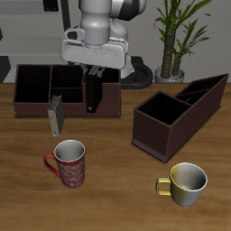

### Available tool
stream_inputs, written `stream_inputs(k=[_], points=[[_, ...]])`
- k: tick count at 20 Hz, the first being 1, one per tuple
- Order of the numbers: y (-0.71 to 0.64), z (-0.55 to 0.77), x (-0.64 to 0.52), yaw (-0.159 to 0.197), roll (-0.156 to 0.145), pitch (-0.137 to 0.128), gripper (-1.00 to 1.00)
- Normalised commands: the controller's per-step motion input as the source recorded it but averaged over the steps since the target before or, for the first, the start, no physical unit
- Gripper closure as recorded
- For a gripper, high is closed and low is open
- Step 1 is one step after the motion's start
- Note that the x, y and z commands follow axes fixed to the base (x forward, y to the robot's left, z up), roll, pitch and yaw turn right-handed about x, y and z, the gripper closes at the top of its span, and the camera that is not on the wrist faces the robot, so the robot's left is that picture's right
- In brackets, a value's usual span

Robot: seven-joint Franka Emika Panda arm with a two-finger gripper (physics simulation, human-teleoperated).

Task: Place the black book into the back desk caddy's right compartment

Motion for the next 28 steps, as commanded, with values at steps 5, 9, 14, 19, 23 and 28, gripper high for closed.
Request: stream_inputs(k=[5, 9, 14, 19, 23, 28], points=[[0.00, 0.26, -0.49, 0.040, 0.013, -0.030, 1.00], [-0.02, 0.13, -0.35, 0.034, -0.002, 0.005, 1.00], [-0.10, 0.10, -0.42, 0.077, -0.016, 0.001, 1.00], [-0.16, 0.13, -0.37, 0.057, -0.031, -0.016, 1.00], [-0.08, 0.05, -0.36, 0.041, -0.013, -0.017, 1.00], [-0.04, 0.01, -0.27, 0.025, -0.022, -0.008, 1.00]])
